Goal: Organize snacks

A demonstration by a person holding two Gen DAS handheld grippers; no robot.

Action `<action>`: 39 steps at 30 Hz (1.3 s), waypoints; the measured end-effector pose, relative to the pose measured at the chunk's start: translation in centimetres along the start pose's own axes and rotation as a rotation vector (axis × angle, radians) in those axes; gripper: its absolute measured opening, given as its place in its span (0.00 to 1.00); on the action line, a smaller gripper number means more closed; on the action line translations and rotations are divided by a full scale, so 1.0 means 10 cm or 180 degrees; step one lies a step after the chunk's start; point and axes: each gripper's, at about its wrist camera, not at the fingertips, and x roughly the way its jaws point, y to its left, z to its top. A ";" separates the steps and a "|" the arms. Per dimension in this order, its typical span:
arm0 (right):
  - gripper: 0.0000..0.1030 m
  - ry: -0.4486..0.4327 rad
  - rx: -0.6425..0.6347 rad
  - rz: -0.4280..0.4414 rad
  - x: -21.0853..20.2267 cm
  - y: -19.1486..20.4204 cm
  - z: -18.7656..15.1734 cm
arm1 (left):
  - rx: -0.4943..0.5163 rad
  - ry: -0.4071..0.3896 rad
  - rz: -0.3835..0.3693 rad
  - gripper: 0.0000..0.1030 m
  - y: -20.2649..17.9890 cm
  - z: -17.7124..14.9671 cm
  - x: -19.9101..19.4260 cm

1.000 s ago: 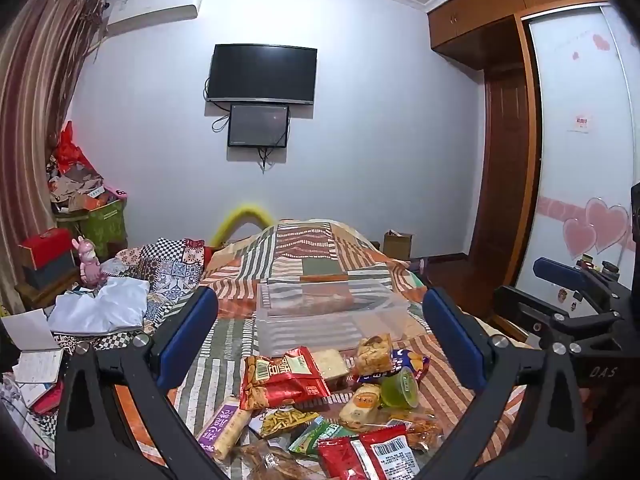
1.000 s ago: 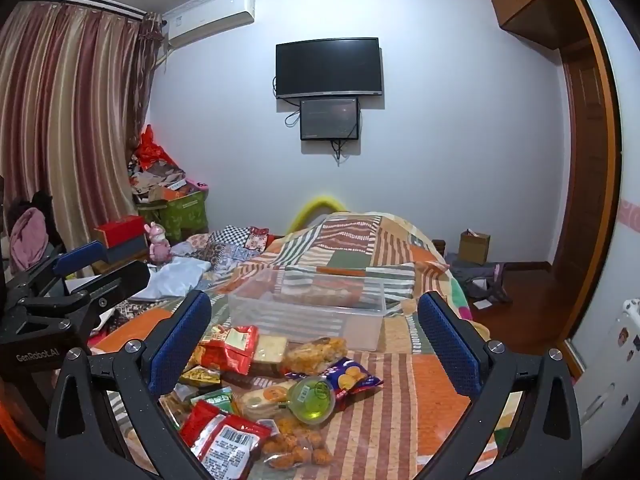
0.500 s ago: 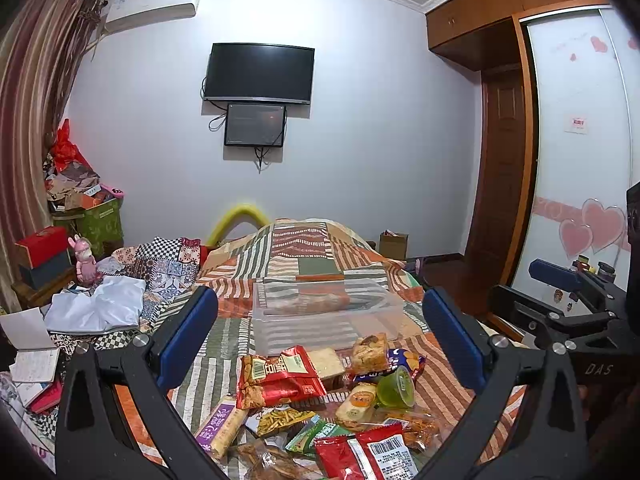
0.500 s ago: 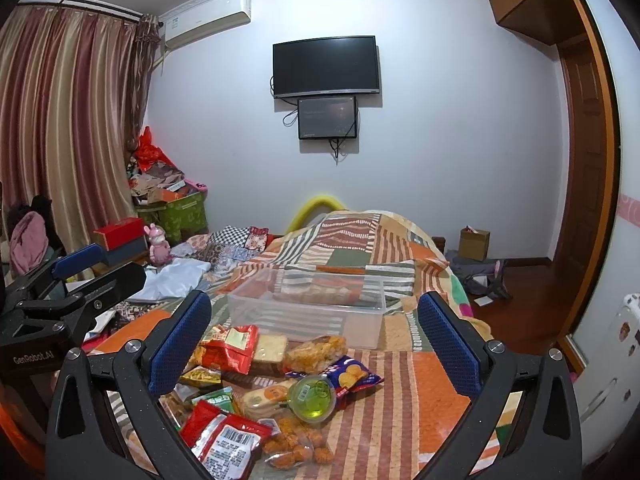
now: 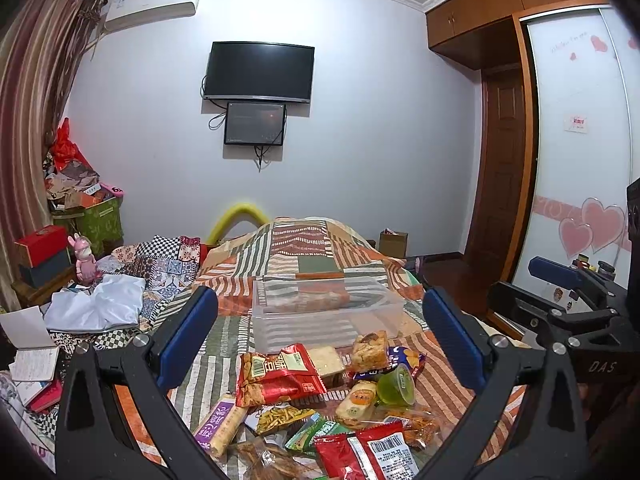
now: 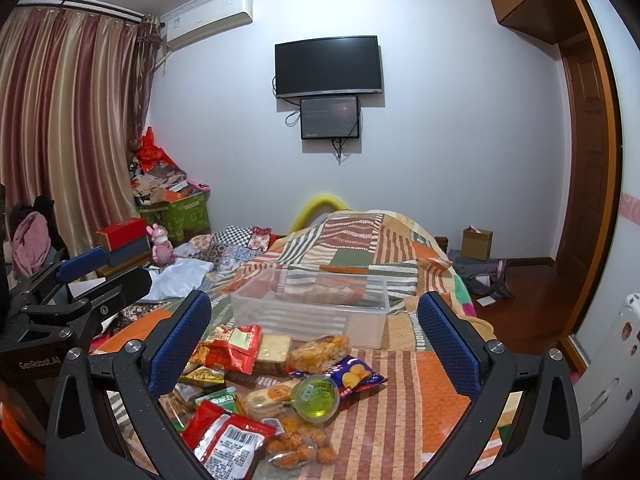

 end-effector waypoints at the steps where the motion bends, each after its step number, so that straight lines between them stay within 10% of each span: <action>1: 1.00 0.0001 0.0002 0.0001 0.00 0.00 0.00 | 0.0000 -0.0001 0.0001 1.00 0.00 0.00 0.00; 39: 1.00 0.0037 0.0043 0.0033 0.03 0.01 -0.04 | 0.0021 0.0076 -0.0003 1.00 0.02 -0.03 0.07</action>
